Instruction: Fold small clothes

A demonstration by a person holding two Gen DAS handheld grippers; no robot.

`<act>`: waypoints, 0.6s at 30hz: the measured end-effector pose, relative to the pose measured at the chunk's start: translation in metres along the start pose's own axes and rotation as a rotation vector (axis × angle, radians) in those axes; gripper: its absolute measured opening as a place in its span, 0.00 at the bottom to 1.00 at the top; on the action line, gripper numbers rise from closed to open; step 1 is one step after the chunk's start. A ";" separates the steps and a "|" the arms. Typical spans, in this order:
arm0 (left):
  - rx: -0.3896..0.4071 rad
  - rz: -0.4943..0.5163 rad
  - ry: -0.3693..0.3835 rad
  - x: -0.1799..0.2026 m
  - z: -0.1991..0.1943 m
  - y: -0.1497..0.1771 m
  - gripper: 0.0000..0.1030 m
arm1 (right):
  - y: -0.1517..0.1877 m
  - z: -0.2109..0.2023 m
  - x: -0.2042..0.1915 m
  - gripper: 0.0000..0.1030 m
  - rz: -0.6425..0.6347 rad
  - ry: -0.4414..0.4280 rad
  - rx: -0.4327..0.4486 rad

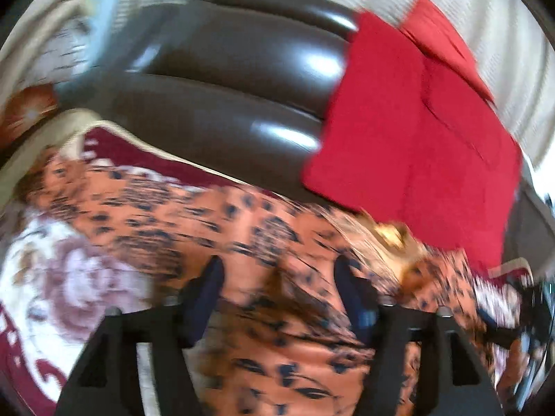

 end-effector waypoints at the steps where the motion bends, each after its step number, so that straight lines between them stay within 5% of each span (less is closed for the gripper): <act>1: 0.016 -0.030 -0.017 -0.014 -0.004 -0.008 0.66 | 0.001 0.002 -0.001 0.80 -0.004 0.000 -0.006; 10: 0.122 -0.464 -0.161 -0.163 -0.023 -0.046 0.66 | 0.015 0.019 -0.019 0.80 -0.081 0.005 -0.053; 18: 0.017 -0.606 -0.002 -0.170 0.033 -0.047 0.66 | 0.031 0.033 -0.028 0.80 -0.144 0.025 -0.095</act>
Point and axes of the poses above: each gripper's, at about its wrist camera, not at the fingertips, and z roughly the way its jaws point, x to its right, y to its underside, the point moved 8 cm from there along z, roughly the way its jaws point, and after that the axes turned 14 degrees about -z, right-handed, at the moved point
